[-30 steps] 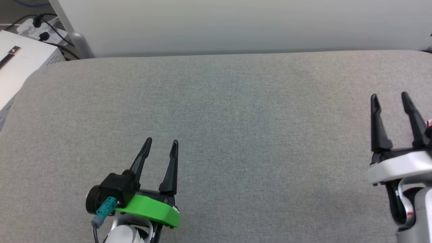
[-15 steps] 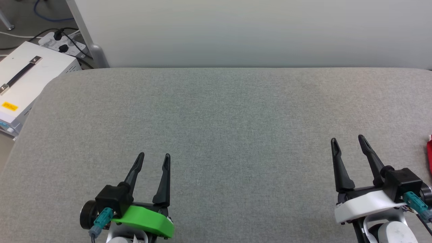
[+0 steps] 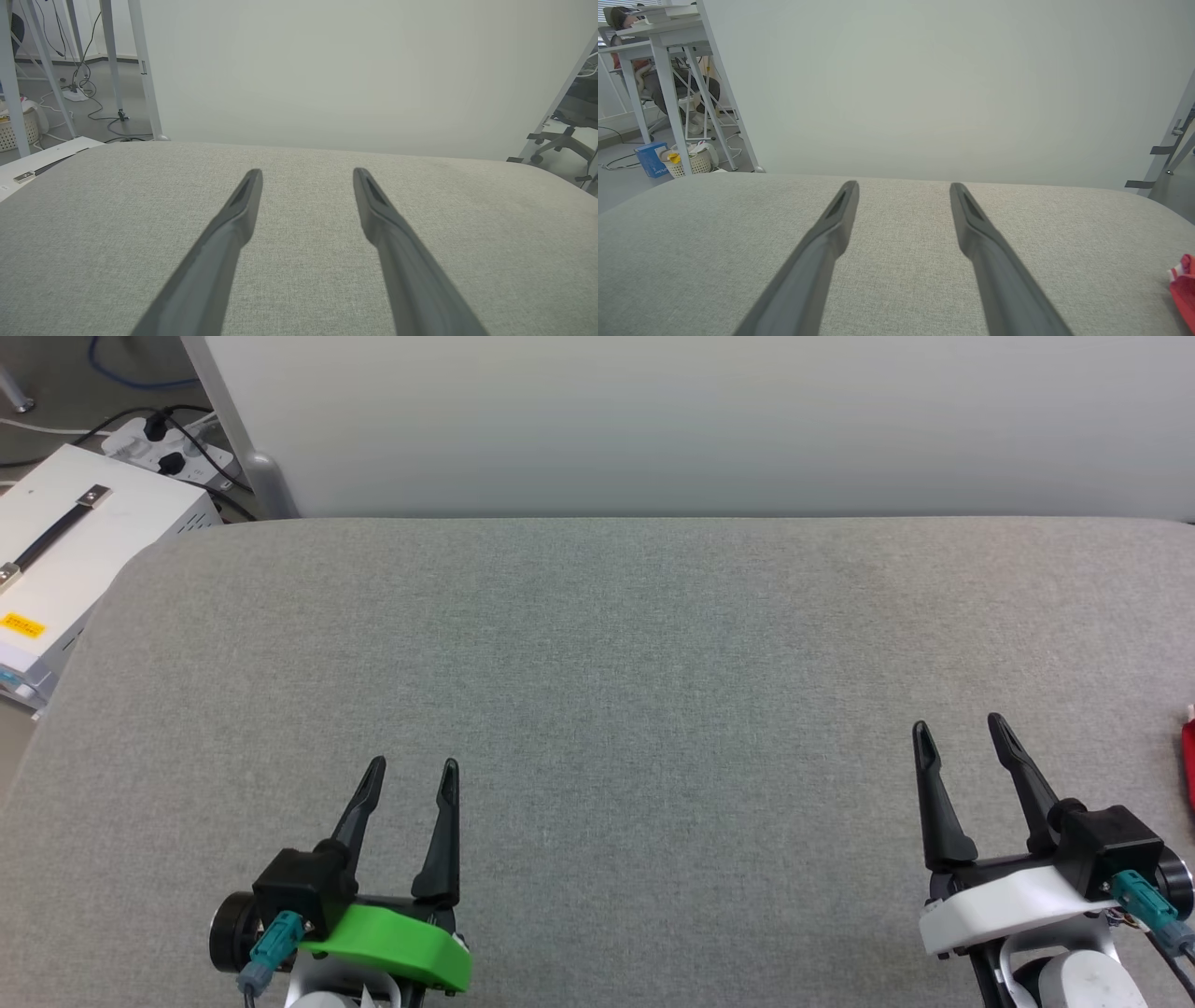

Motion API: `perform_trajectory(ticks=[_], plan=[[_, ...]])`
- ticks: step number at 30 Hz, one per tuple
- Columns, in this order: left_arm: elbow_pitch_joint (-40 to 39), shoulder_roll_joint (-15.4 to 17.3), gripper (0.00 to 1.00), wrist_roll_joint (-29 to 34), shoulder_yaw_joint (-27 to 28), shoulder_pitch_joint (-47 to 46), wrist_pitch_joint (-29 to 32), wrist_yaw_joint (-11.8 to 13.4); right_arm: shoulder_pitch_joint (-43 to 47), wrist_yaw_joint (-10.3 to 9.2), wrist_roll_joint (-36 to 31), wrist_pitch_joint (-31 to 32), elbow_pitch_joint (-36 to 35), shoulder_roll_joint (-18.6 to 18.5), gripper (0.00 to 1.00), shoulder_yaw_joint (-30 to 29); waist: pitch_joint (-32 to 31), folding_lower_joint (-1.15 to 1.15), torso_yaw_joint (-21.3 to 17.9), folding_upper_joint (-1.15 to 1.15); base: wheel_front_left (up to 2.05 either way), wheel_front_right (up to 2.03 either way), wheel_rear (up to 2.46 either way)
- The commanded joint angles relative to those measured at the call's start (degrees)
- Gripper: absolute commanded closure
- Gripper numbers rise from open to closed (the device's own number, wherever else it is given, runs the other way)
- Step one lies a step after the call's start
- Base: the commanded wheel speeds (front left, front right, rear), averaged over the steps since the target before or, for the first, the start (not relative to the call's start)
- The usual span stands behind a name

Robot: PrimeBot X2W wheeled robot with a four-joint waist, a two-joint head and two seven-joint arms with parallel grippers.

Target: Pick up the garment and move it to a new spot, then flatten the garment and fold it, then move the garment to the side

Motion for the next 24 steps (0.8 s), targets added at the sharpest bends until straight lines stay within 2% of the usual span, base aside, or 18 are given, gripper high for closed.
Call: perform_trajectory(ticks=[1,2,3,24], plan=[[0.03,-0.31,0.0,0.68,-0.04,1.1,-0.33,-0.15,-0.53,-0.05,-0.02,-0.53,0.03,0.07,0.0,0.1,0.19,0.0,-0.02,0.66,0.0,0.0,0.0],[-0.02,-0.31,0.0,0.59,0.08,1.06,-0.33,-0.11,-0.58,-0.05,0.18,-0.58,0.04,0.07,0.0,0.15,0.3,0.0,-0.03,0.66,0.0,0.0,0.0],[-0.03,-0.01,1.0,0.01,0.08,0.01,0.01,0.02,-0.02,0.0,0.01,-0.3,0.0,0.01,1.0,0.09,0.27,0.0,-0.03,0.0,0.0,0.0,0.0],[-0.88,-0.03,1.0,1.98,1.02,-0.08,2.65,1.29,0.22,-0.01,-1.17,2.27,-0.45,0.02,1.0,-0.04,-0.2,0.0,-0.04,0.12,0.0,0.0,0.0]])
